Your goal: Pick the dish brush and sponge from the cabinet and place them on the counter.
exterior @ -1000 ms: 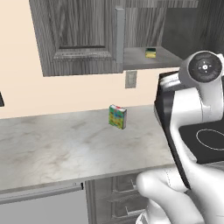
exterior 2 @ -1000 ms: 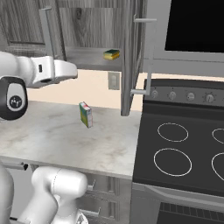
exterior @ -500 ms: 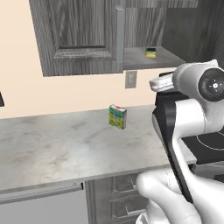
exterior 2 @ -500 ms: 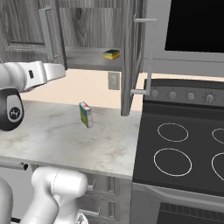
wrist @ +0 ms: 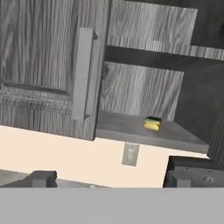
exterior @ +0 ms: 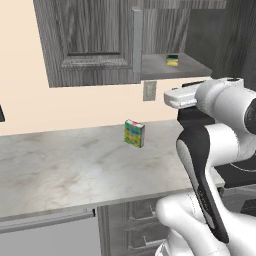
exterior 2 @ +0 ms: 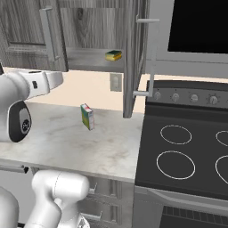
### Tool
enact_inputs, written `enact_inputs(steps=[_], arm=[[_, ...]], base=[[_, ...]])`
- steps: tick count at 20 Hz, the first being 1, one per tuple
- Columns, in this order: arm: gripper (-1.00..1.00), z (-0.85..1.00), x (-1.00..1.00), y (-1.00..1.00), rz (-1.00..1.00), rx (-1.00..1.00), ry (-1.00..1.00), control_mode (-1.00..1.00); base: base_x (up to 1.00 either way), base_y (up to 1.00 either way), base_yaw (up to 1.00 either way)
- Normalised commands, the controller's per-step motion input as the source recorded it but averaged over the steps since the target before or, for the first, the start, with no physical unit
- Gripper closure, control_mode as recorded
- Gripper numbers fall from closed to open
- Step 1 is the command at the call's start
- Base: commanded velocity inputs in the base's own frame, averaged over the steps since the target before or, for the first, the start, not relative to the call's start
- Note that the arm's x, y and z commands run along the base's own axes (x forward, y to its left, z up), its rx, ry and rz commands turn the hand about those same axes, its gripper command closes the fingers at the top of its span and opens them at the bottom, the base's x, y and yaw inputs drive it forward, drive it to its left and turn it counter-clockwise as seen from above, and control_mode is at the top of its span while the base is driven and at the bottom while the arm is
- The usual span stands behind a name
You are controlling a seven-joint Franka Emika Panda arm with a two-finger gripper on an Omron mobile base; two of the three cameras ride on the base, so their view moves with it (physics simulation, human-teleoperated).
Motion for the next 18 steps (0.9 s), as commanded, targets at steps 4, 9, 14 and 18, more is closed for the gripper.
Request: enact_inputs(steps=[4,9,14,18], arm=[[-1.0,0.03,0.0,0.29,0.14,0.08,-0.1,-1.0],[-1.0,0.07,0.0,0.33,0.12,0.05,-0.12,-1.0],[-1.0,0.16,0.0,0.27,0.03,0.02,-0.16,-1.0],[-1.0,0.21,0.01,0.18,0.0,0.01,-0.14,-1.0]], base=[[0.0,0.0,0.0],[0.0,0.0,0.0],[0.0,0.0,0.0],[0.0,0.0,0.0]])
